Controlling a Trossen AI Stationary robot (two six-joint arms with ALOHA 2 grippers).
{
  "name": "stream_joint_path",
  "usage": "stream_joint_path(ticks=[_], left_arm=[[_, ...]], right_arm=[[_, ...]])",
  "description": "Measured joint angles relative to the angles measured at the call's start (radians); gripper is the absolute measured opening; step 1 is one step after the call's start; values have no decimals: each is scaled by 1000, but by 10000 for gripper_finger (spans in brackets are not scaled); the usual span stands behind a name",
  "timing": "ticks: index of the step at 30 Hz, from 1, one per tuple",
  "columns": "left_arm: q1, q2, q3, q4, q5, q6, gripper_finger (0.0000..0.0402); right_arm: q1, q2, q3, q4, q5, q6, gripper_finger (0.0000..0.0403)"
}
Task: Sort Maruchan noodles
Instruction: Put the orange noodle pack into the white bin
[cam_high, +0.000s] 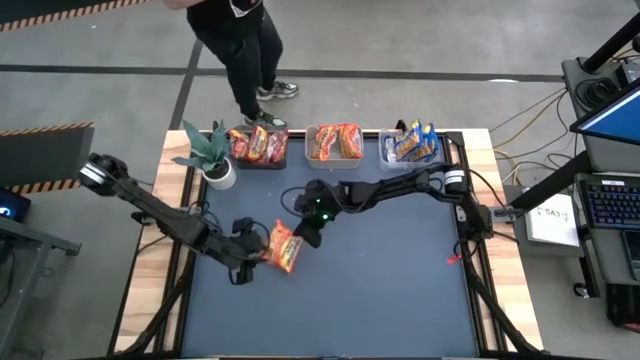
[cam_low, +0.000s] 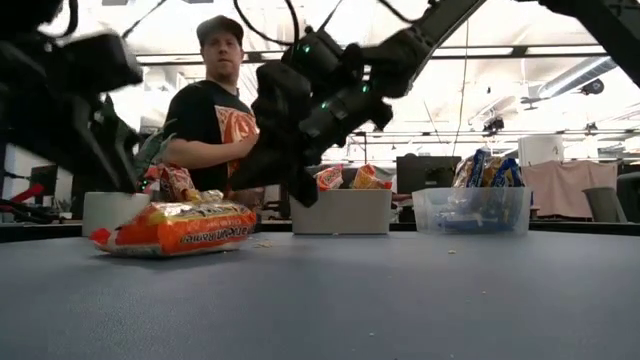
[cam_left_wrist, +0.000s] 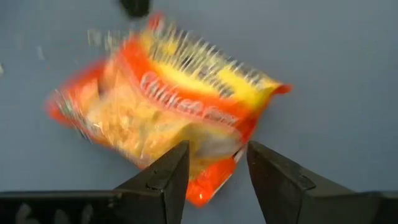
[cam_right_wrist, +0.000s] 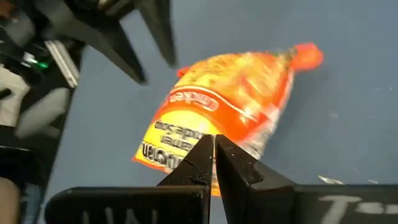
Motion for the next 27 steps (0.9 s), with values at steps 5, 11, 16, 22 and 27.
stream_joint_path(ticks=[5,11,16,22,27], left_arm=[[2,-107,24,-15,-78,101,148],[2,-205,29,-20,-108,148,142],[2,-209,24,-19,-108,126,133],[0,-145,24,-19,-105,94,117],[-3,-57,23,-18,-72,47,86]], right_arm=[[-1,-88,-2,-162,152,-102,8],[-1,-212,-43,-300,268,-121,8],[-1,-299,-103,-279,268,-87,8],[16,-299,-137,-263,271,-10,8],[27,-264,-154,-201,264,80,13]])
